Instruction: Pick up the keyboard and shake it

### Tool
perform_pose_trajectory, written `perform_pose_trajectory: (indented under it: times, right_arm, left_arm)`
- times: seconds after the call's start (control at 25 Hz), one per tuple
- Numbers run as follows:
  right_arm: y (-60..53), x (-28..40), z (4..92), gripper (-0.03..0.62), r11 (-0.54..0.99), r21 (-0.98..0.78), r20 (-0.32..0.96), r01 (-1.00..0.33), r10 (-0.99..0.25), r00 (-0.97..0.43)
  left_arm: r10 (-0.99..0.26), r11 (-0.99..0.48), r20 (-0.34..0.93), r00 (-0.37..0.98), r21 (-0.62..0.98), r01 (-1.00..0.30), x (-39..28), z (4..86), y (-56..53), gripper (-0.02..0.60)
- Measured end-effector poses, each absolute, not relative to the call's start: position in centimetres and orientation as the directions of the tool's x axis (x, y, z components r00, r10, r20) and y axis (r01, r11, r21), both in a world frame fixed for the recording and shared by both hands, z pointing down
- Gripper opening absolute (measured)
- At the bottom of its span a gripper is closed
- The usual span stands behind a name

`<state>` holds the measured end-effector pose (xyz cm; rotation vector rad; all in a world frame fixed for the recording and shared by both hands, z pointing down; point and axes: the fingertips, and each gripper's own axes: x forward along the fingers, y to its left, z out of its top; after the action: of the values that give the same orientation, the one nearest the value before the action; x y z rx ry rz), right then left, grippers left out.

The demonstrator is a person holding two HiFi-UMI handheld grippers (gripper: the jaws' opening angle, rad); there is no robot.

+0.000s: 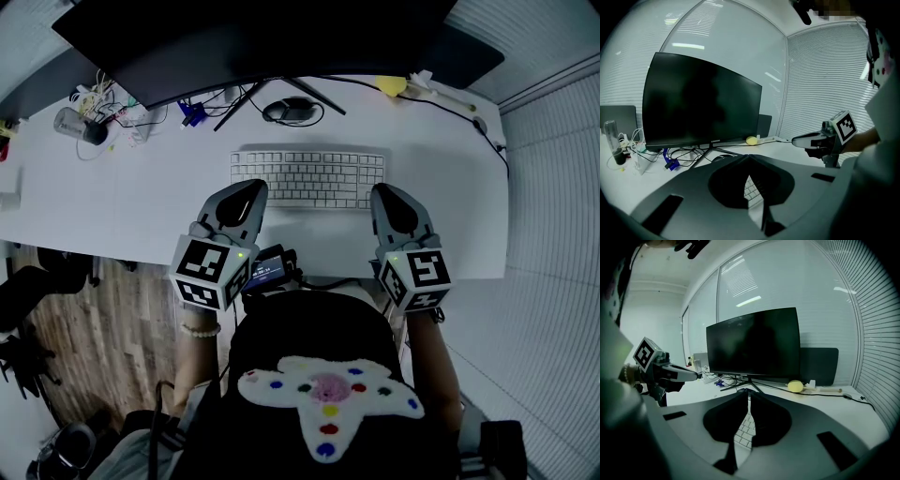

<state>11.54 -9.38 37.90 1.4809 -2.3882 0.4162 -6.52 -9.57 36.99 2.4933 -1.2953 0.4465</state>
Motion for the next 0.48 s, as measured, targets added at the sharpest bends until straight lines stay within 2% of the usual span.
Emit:
perform_pose_trajectory:
  times: [0.48]
  right_arm:
    - [-9.07, 12.13, 38.08, 0.042, 0.408, -0.092, 0.407, -0.908, -0.817, -0.408]
  left_arm:
    - [-0.717, -0.569, 0.414, 0.561, 0.118, -0.814, -5.92, 37.33, -9.31, 0.017]
